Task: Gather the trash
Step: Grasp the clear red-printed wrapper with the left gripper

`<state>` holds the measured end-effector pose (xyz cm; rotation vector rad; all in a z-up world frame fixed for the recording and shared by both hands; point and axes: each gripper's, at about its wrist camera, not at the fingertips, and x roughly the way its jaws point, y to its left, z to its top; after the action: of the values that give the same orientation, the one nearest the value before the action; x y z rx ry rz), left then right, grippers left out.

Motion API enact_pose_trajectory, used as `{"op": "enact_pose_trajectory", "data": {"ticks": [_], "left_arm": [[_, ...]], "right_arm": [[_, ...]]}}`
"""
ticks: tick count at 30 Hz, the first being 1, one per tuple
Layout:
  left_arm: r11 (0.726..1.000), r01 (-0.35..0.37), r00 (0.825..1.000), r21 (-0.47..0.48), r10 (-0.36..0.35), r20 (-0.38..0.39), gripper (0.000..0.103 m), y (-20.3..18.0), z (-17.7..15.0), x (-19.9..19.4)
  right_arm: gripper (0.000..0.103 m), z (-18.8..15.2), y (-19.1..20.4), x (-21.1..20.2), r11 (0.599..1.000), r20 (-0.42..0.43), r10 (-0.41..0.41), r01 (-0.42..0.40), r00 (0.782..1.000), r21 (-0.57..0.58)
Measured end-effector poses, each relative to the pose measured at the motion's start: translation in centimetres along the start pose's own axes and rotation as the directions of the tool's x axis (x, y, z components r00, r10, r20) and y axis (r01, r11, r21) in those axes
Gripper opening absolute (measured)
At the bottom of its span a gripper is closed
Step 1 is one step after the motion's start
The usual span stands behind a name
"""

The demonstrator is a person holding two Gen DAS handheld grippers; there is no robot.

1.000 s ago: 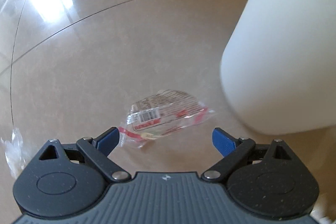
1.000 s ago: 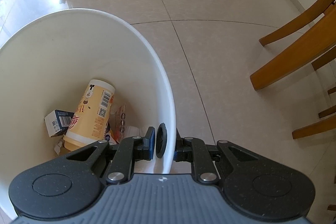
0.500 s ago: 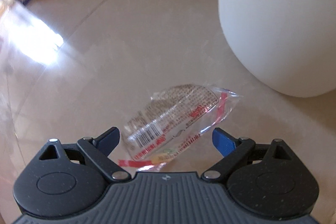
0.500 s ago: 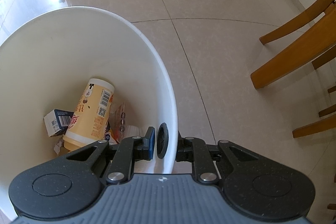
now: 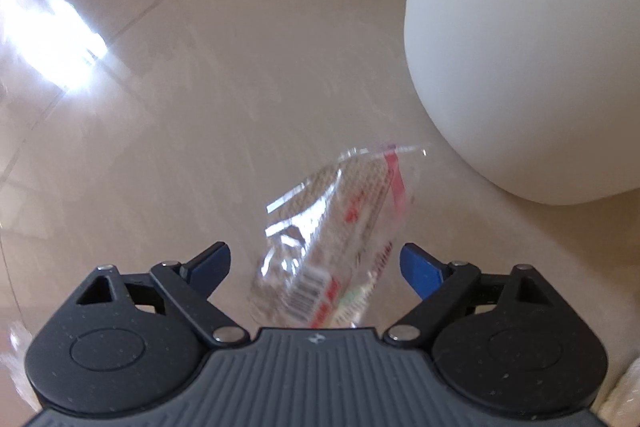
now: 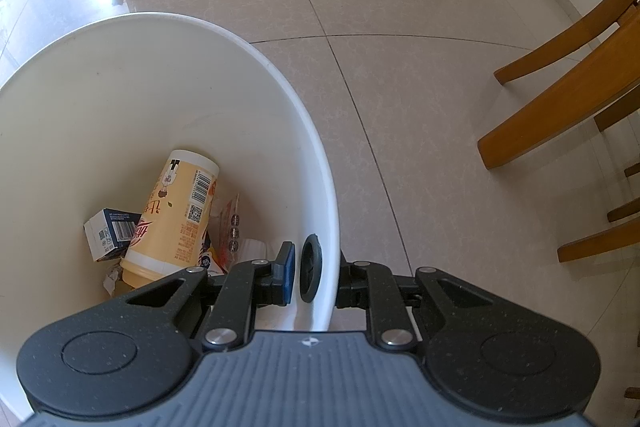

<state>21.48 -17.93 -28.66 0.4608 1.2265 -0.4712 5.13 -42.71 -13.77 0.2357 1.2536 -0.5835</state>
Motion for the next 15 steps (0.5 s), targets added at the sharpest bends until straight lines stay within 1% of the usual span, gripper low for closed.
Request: {"op": "enact_pose_trajectory", "data": {"ticks": [1,3,4,6,9,10,12,15], "left_arm": [[1.0,-0.002,1.0,0.018,0.002,0.003,0.084,-0.2,0.1,0.0],[0.999,0.0,1.0,0.05,0.0,0.003,0.074,-0.8,0.1,0.3],[0.999,0.005,1.0,0.049,-0.004,-0.003,0.071,-1.0,0.4,0.4],[0.999,0.028,0.999,0.027,-0.028,-0.018,0.057,-0.7,0.4,0.6],[0.997,0.057,0.998,-0.042,-0.058,-0.016,0.043,-0.2,0.1,0.4],[0.996,0.064,0.998,-0.061,-0.065,-0.015,0.042,0.1,0.5,0.1],[0.993,0.082,0.996,-0.087,-0.083,-0.012,0.036,0.5,0.3,-0.4],[0.99,0.09,0.996,-0.11,-0.092,-0.012,0.034,0.5,0.2,-1.3]], "right_arm": [[0.021,0.0,0.0,0.0,1.0,0.0,0.001,-0.001,1.0,0.001],[0.022,0.0,0.0,-0.1,1.0,-0.001,0.0,0.0,1.0,0.003],[0.022,0.0,0.1,-0.1,1.0,-0.001,-0.001,0.001,1.0,0.001],[0.022,0.0,0.1,-0.1,1.0,0.0,-0.002,0.002,1.0,-0.001],[0.022,0.0,0.0,-0.1,1.0,-0.001,0.0,0.0,1.0,0.0],[0.022,0.0,0.0,-0.1,1.0,-0.001,0.0,0.0,1.0,0.0],[0.022,0.0,-0.1,-0.1,1.0,-0.001,0.0,0.0,1.0,0.0],[0.022,0.0,-0.1,-0.1,1.0,-0.001,0.001,-0.001,1.0,0.001]]}}
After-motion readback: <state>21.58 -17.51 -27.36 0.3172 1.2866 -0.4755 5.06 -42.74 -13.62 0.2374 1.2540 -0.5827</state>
